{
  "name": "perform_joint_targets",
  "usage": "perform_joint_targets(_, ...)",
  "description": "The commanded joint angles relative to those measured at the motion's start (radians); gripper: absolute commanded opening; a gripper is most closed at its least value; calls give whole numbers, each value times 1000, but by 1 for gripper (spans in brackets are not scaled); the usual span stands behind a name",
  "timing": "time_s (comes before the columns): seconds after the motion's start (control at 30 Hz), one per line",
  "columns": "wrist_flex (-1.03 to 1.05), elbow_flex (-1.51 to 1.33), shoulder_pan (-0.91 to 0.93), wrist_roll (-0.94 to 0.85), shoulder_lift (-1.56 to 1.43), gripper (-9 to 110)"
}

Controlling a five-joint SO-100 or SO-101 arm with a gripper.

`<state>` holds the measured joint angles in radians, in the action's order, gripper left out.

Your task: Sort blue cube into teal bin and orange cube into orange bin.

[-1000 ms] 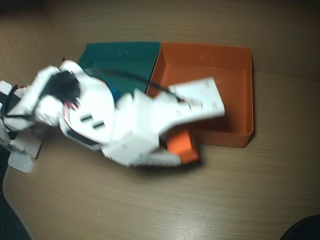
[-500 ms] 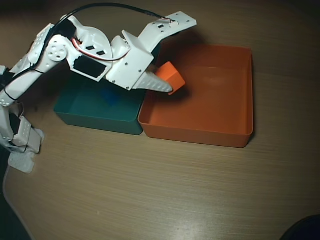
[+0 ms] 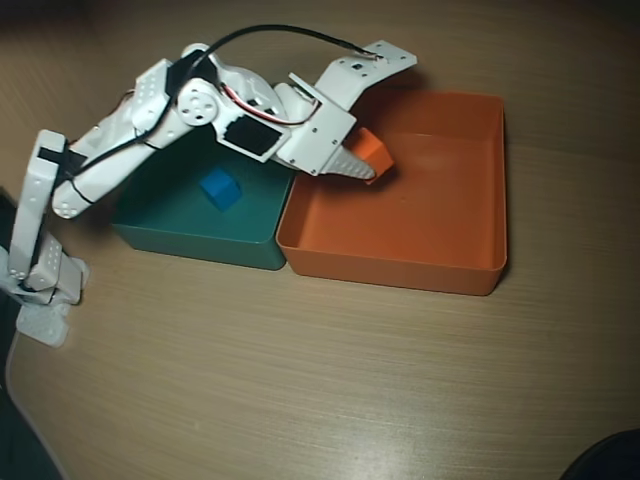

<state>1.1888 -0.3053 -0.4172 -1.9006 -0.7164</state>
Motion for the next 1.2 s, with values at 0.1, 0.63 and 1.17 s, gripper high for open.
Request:
perform_joint_targets(0.1, -14, 224, -17, 124, 37, -4)
perform_joint_targets(0.63, -14, 239, -3, 158, 51, 40)
perform_joint_targets(1.17, -12, 238, -3, 167, 52, 31)
